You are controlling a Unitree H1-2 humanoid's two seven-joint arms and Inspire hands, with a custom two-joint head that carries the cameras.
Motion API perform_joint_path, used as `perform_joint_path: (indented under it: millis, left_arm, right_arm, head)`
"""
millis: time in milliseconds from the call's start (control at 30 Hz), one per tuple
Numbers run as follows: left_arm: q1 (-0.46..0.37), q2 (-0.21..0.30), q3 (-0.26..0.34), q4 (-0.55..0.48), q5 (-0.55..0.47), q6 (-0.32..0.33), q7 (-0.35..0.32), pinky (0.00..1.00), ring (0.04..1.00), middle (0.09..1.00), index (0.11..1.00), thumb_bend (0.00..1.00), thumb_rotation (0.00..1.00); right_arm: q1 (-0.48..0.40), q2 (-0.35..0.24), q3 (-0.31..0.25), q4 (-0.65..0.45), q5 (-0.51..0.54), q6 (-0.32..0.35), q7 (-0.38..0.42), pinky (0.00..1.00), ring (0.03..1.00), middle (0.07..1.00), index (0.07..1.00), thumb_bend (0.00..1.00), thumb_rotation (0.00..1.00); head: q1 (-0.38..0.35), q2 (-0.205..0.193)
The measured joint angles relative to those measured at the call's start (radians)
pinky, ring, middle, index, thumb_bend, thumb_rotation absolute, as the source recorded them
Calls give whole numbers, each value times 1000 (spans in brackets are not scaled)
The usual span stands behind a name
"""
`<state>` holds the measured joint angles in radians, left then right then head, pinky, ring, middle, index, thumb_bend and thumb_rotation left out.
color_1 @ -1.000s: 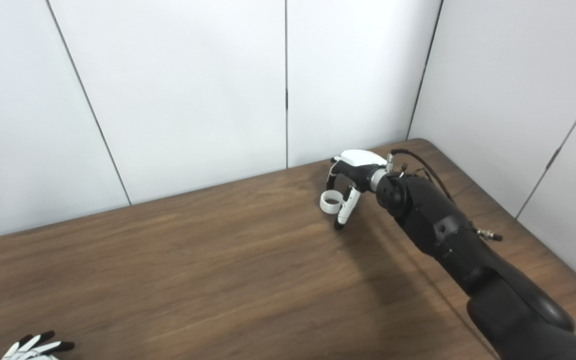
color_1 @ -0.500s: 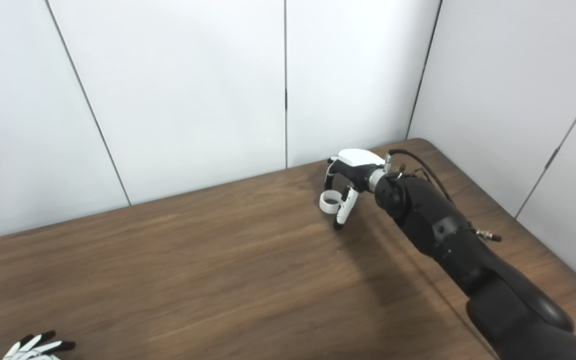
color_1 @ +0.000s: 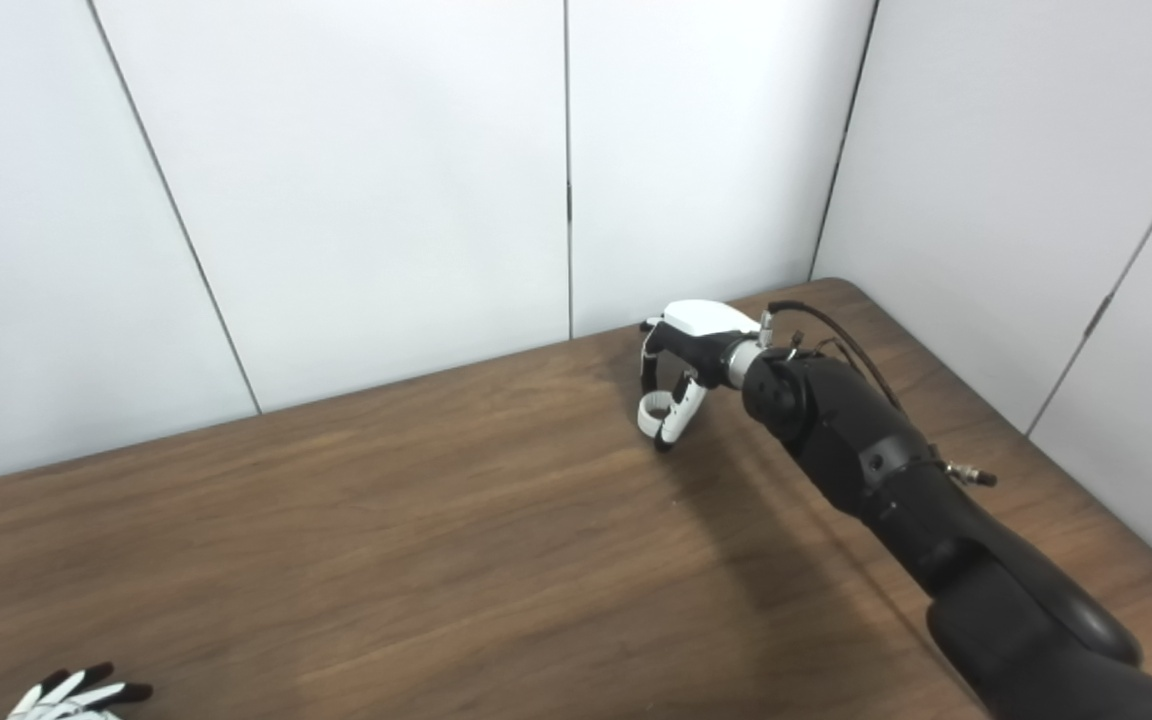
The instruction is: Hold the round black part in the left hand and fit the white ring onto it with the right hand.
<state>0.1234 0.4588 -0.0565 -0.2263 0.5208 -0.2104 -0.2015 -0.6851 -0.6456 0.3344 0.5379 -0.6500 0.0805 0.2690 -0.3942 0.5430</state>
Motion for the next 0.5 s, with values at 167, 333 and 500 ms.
perform_joint_path:
  millis: [167, 333, 500]
  left_arm:
    - [0, 0, 0, 0, 0, 0, 0, 1000, 942, 816, 480, 515, 38]
    - [0, 0, 0, 0, 0, 0, 0, 1000, 943, 817, 480, 515, 38]
    - [0, 0, 0, 1, 0, 0, 0, 1000, 940, 816, 480, 515, 38]
  right_arm:
    - [1, 2, 0, 1, 0, -12, -12, 921, 1000, 946, 487, 522, 128]
    - [4, 3, -1, 0, 1, -17, -26, 918, 1000, 936, 486, 522, 128]
    - [5, 3, 0, 8, 0, -42, -41, 909, 996, 927, 485, 523, 129]
  head:
    - [0, 0]
    - [3, -3]
    - [5, -6]
